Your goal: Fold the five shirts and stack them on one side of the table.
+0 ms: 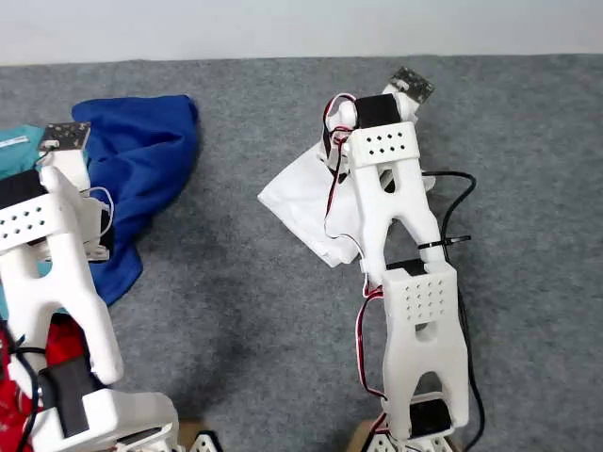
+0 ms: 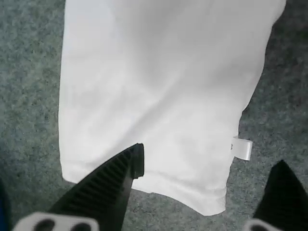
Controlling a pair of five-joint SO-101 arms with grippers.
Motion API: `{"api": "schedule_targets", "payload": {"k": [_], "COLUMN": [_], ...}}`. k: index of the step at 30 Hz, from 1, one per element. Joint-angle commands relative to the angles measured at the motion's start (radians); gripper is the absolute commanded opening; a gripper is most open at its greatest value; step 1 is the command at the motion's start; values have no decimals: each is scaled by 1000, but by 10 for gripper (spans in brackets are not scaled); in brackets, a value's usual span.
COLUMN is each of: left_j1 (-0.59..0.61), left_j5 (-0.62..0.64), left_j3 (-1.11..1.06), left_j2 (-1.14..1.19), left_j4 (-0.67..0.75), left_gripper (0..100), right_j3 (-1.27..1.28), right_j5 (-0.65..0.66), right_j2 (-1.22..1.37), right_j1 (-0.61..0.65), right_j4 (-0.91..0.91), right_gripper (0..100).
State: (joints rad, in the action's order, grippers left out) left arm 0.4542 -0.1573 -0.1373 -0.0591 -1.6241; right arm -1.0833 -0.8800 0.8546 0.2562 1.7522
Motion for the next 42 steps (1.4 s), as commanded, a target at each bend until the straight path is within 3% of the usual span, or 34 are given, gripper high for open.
{"api": "schedule_targets", "payload": {"k": [1,14,19,22,29,34,42], "left_j1": [-2,-2,-2,-2,-2,-2,-2], "left_j5": [-6,-8,-8,-8,-8,-8,-5], "left_j3": [4,2,2,2,2,4,8], "left_j2": [-37,-35,-35,-35,-35,-35,-37], "left_j4": [21,35,35,35,35,34,12], "left_gripper": [12,12,12,12,12,12,12], "right_j3": [-5,-5,-5,-5,-5,-17,-158], "right_j5": [-20,52,51,51,51,64,199], "right_j2": [18,217,260,285,272,185,70], "right_j1": [-27,-67,-67,-67,-85,-122,-240], "right_j4": [10,-297,-329,-329,-323,-259,-153], "right_gripper": [403,402,396,310,2,9,9]}}
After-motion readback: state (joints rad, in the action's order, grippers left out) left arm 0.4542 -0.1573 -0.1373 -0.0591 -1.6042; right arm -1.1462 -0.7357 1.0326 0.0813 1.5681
